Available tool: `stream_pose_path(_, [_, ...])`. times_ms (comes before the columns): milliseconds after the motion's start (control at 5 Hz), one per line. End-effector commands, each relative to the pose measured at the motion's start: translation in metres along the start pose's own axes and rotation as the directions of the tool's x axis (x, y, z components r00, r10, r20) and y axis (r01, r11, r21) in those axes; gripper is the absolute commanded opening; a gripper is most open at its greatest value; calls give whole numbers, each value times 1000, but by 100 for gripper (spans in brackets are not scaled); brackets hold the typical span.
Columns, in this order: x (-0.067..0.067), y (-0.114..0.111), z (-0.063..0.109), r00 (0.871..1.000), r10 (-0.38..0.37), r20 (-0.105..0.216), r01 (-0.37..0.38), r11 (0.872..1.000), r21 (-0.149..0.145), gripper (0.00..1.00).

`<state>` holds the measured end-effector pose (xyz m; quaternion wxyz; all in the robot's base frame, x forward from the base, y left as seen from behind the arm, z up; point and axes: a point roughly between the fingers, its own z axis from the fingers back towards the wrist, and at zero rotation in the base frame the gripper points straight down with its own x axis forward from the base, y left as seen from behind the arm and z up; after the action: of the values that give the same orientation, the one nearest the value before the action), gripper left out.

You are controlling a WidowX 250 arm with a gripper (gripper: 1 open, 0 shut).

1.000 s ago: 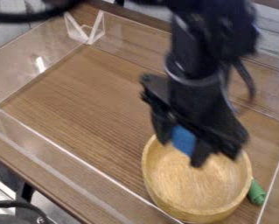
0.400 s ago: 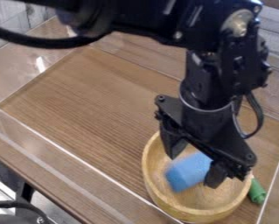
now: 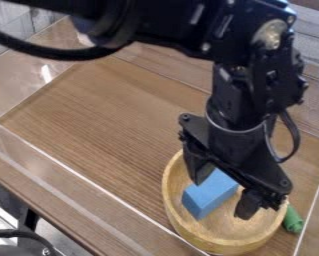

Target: Put the blue block in the brown bowl

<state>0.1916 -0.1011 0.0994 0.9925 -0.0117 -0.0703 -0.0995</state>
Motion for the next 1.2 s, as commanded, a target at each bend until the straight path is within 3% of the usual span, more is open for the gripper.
stream_pose_path(0, [4, 2, 1, 1000, 6, 16, -6, 1000, -7, 100])
stream_pose_path(600, [4, 5, -9, 1000, 1, -3, -1, 1000, -12, 100])
stream_pose_path(1000, [8, 14, -1, 1000, 6, -4, -6, 1000, -6, 100])
